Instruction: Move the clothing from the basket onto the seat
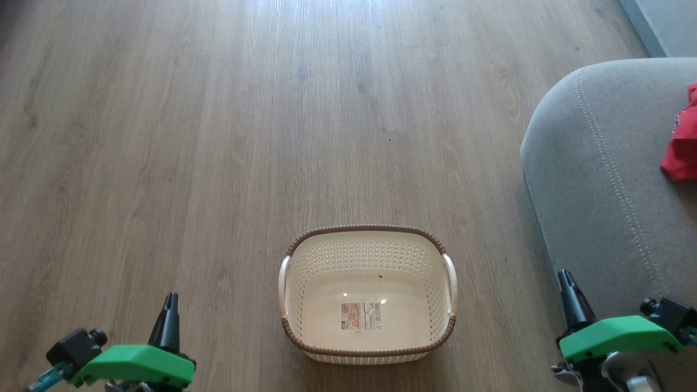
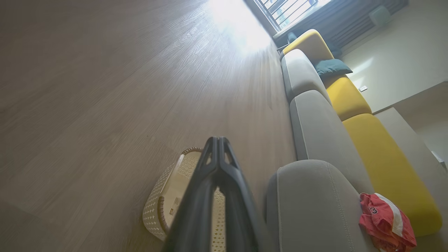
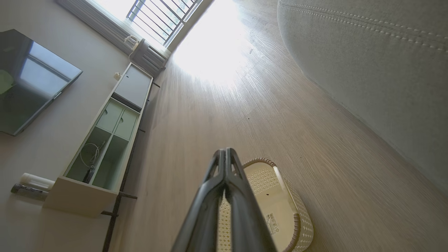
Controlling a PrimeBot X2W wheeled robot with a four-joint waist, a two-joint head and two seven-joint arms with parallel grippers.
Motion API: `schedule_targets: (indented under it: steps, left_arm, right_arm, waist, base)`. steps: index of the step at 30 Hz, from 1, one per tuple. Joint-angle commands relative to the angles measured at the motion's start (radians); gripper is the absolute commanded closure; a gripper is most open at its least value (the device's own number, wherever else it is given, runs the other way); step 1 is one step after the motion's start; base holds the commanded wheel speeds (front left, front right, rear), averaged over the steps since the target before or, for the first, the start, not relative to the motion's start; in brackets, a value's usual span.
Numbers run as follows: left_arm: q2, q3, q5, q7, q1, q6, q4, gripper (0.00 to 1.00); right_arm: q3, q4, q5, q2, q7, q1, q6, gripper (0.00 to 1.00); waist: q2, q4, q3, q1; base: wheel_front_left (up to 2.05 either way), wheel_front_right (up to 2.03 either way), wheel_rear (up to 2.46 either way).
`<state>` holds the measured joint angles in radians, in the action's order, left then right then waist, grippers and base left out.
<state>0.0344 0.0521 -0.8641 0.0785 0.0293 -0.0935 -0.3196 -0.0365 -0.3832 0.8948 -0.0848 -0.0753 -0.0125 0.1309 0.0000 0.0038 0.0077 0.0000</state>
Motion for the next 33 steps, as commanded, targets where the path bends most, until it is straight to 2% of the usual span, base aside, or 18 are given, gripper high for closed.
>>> schedule_targets:
  steps: [1,33]
  left_arm:
    - [0.01,0.023,-0.03,-0.01,-0.054,-0.006,0.038,1.0]
    - [0.013,0.042,-0.389,-0.101,-0.096,-0.022,0.056,1.0]
  right_arm:
    - [0.001,0.04,0.029,0.001,0.008,-0.057,0.0,1.0]
    - [-0.039,0.089,0.372,0.018,0.099,-0.076,0.0,1.0]
  waist:
    - [0.0,0.0,0.0,0.0]
    - [0.0,-0.002,-0.002,0.0]
  base:
    - [0.0,0.0,0.0]
    - [0.0,0.0,0.0]
